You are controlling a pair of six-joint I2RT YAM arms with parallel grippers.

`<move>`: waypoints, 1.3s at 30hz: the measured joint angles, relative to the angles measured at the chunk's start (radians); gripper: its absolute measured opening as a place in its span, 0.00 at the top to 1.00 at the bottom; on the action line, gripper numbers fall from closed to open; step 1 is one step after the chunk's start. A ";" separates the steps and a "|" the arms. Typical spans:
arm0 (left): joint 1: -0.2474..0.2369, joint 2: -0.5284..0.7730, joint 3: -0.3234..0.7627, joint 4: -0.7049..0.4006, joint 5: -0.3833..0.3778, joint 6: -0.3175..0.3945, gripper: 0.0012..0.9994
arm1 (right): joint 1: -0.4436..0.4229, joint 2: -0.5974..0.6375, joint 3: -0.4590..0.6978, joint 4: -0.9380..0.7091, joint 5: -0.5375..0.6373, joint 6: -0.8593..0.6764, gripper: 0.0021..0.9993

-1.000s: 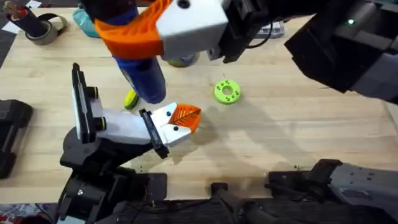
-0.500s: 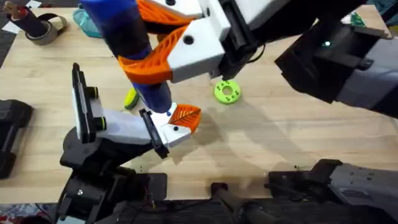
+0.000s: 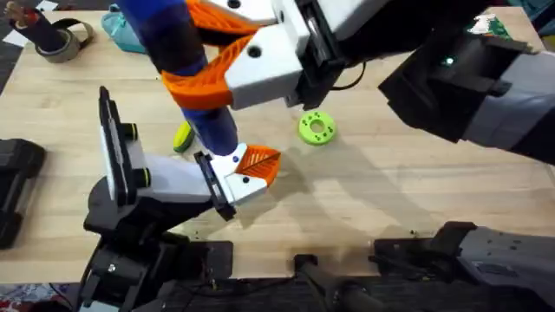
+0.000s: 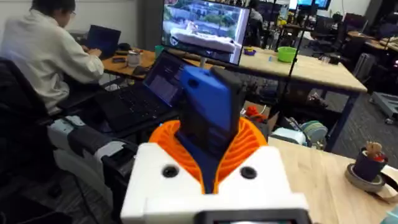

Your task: Pick up the gripper from the table and insert it into the empty holder that is missing its gripper. Then pick up a screw, insert it into the mounting hole, and use the screwdriver to tighten it. Finally, clean up the table by picking up the vegetable and placing it into the bucket.

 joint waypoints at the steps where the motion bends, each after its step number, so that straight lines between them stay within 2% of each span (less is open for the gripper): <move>1: 0.000 0.000 0.000 0.000 0.000 0.001 0.99 | 0.000 0.000 -0.002 0.001 0.001 0.000 0.94; 10: 0.000 0.000 0.000 0.000 0.000 0.007 0.99 | 0.000 0.000 -0.062 0.017 0.025 0.004 0.94; 39: 0.000 0.000 0.000 0.000 0.000 0.007 0.99 | 0.000 0.000 -0.081 0.060 0.050 0.011 0.94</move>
